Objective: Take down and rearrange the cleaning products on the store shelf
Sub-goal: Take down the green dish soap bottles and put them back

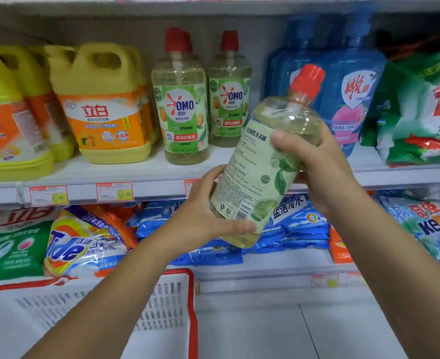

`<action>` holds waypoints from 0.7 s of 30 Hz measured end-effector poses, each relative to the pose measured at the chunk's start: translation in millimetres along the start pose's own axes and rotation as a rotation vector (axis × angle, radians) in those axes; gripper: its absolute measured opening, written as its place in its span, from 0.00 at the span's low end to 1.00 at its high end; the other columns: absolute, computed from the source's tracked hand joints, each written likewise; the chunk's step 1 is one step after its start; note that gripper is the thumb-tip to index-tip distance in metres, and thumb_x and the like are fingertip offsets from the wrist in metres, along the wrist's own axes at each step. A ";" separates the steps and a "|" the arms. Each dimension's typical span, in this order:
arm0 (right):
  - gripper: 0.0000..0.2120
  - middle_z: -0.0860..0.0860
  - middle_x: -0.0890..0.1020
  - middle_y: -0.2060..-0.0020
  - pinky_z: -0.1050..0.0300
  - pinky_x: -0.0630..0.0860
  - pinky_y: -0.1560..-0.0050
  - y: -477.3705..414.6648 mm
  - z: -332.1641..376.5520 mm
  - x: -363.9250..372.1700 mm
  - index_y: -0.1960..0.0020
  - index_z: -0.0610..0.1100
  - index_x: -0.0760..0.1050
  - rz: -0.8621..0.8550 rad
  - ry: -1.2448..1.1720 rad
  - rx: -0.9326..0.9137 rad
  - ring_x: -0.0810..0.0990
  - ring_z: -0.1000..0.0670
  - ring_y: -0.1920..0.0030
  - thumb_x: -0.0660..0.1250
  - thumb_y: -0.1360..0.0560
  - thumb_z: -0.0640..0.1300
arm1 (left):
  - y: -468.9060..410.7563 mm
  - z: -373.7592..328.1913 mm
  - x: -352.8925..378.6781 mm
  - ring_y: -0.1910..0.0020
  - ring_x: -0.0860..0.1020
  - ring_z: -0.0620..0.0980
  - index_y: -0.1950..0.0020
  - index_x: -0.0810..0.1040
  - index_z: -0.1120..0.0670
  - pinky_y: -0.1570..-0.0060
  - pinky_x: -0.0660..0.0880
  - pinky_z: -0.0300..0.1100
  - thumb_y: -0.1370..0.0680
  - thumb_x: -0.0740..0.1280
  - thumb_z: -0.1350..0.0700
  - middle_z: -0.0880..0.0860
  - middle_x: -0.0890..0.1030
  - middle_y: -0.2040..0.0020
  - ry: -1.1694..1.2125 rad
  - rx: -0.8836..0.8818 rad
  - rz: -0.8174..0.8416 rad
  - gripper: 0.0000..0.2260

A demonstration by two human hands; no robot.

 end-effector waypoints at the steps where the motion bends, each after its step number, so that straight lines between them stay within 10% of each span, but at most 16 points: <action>1: 0.36 0.52 0.85 0.50 0.60 0.78 0.65 0.4 0.6 -3.6 0.34 0.48 0.74 0.021 -0.055 0.006 0.85 0.51 0.54 0.76 0.40 0.52 | -0.5 0.3 -2.2 0.37 0.76 0.40 0.34 0.66 0.34 0.37 0.75 0.46 0.44 0.81 0.43 0.40 0.76 0.35 0.103 -0.018 0.069 0.42; 5: 0.31 0.52 0.85 0.53 0.55 0.78 0.59 4.1 1.3 -7.6 0.33 0.45 0.74 0.138 -0.212 0.050 0.83 0.51 0.54 0.71 0.36 0.47 | 5.4 -0.4 -0.6 0.44 0.82 0.48 0.38 0.75 0.46 0.50 0.79 0.40 0.39 0.79 0.56 0.48 0.84 0.44 0.435 -0.054 0.147 0.31; 12: 0.41 0.57 0.83 0.45 0.44 0.80 0.42 5.3 5.4 -6.4 0.34 0.58 0.67 -0.115 0.068 -0.012 0.83 0.57 0.46 0.82 0.41 0.58 | 8.0 -15.0 -1.1 0.48 0.79 0.38 0.42 0.72 0.42 0.52 0.75 0.33 0.43 0.85 0.49 0.41 0.79 0.46 -0.020 0.133 -0.254 0.35; 16: 0.38 0.53 0.84 0.45 0.43 0.82 0.47 7.7 5.5 -11.3 0.33 0.54 0.71 -0.105 -0.033 -0.009 0.84 0.51 0.46 0.80 0.40 0.54 | 3.8 -13.5 -11.9 0.43 0.78 0.42 0.41 0.71 0.40 0.42 0.77 0.47 0.46 0.80 0.38 0.44 0.79 0.43 -0.055 0.068 -0.082 0.37; 21: 0.49 0.47 0.82 0.43 0.42 0.79 0.48 6.7 9.2 -11.3 0.28 0.45 0.69 0.114 -0.230 0.022 0.81 0.44 0.43 0.82 0.44 0.59 | 9.1 -9.2 -7.2 0.39 0.80 0.51 0.33 0.75 0.45 0.39 0.77 0.49 0.44 0.83 0.41 0.51 0.81 0.37 0.450 -0.056 0.334 0.41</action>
Point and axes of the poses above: each hand's wrist, its own y-axis away from the middle knuckle, its own x-axis out of the palm, z = x × y, the point moved 3 cm from there along -y, towards the middle knuckle
